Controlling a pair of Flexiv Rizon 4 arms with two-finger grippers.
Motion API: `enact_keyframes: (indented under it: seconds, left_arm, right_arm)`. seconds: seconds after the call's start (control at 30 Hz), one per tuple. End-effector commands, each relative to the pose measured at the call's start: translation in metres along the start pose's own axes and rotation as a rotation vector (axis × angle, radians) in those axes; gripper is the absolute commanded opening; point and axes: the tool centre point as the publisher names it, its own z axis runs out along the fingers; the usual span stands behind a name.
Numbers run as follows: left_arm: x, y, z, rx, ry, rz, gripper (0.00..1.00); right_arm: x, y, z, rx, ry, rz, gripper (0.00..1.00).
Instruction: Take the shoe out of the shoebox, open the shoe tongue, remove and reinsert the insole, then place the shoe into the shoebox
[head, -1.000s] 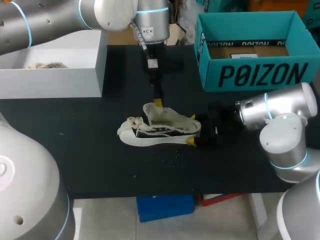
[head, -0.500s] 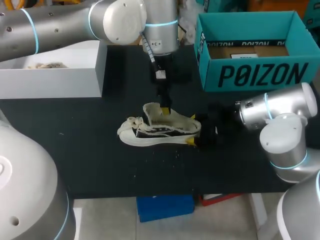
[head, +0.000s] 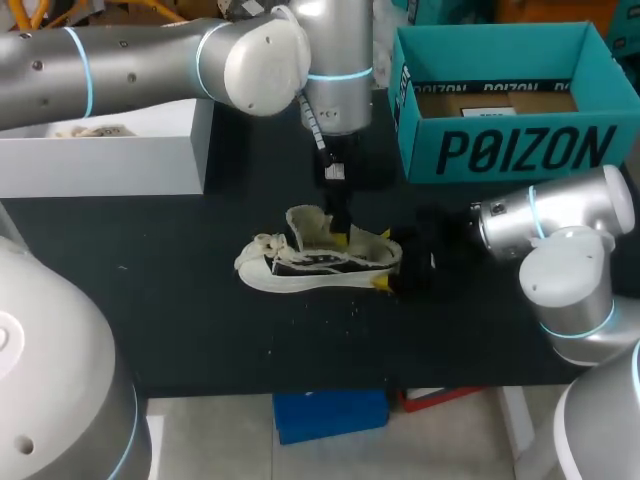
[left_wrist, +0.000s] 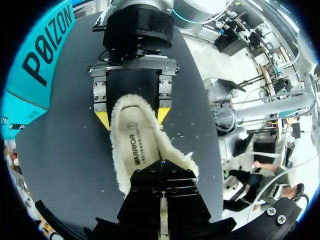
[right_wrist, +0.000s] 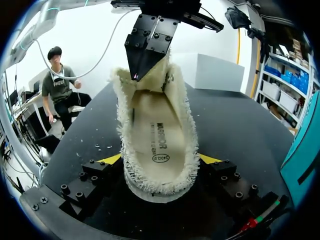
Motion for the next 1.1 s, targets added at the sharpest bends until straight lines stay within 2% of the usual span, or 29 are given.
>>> enact_keyframes:
  seconds: [0.03, 0.57, 0.77, 1.1]
  left_arm:
    - [0.001, 0.003, 0.004, 0.003, -0.001, -0.014, 0.0]
    - [-0.001, 0.003, 0.005, 0.01, -0.007, -0.002, 0.0]
    - [-0.001, 0.01, 0.012, 0.035, -0.006, -0.006, 0.0]
    - [-0.002, 0.012, 0.03, 0.021, 0.004, -0.027, 0.0]
  right_arm:
    - [-0.001, -0.001, 0.0, 0.0, -0.001, 0.001, 0.0]
    - [-0.001, -0.001, 0.0, 0.0, -0.001, 0.001, 0.0]
    - [-0.001, -0.001, 0.0, 0.0, -0.001, 0.001, 0.0]
    - [-0.001, -0.001, 0.0, 0.0, -0.001, 0.001, 0.0]
